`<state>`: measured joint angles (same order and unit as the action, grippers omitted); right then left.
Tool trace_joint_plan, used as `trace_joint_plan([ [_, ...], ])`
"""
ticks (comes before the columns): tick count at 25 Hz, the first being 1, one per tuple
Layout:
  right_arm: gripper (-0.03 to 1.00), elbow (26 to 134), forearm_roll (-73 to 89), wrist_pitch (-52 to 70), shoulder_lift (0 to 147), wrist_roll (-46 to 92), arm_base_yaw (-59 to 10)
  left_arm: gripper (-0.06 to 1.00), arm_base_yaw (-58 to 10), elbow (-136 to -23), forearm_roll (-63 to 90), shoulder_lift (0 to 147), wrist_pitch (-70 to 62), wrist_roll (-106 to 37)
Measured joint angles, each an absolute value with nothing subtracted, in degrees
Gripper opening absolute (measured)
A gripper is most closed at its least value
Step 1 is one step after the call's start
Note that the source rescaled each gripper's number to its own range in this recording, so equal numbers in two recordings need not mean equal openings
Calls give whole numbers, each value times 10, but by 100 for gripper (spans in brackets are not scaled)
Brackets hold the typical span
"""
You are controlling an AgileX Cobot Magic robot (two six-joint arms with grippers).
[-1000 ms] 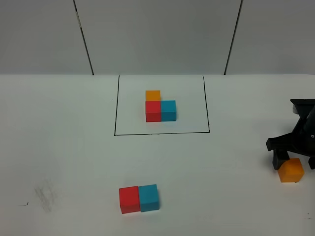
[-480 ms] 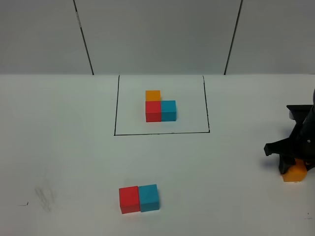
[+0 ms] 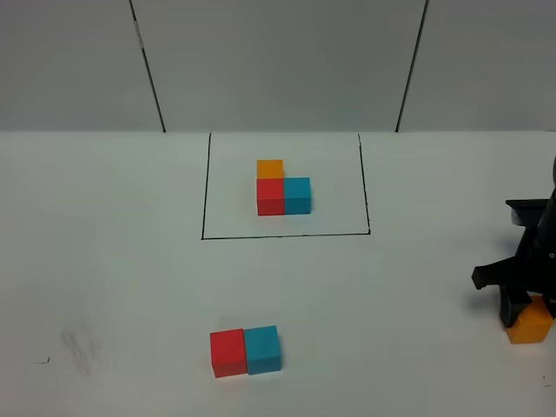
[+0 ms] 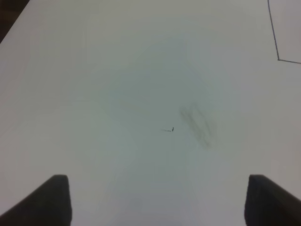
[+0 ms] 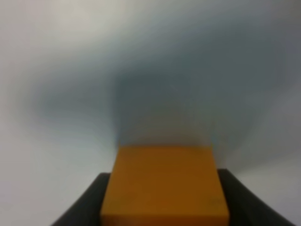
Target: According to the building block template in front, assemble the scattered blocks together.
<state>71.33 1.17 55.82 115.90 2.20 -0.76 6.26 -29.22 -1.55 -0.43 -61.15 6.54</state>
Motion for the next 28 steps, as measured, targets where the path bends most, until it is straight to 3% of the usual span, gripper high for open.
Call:
trace_joint_plan([
  [6, 2, 776, 69, 681, 1146, 11, -25, 100, 63, -292, -15, -4, -612, 65],
  [17, 2, 826, 60, 612, 1012, -114, -236, 100, 63, -292, -15, -4, -612, 65],
  [28, 2, 935, 68, 612, 1079, -245, -366, 100, 63, -292, -15, -4, -612, 65],
])
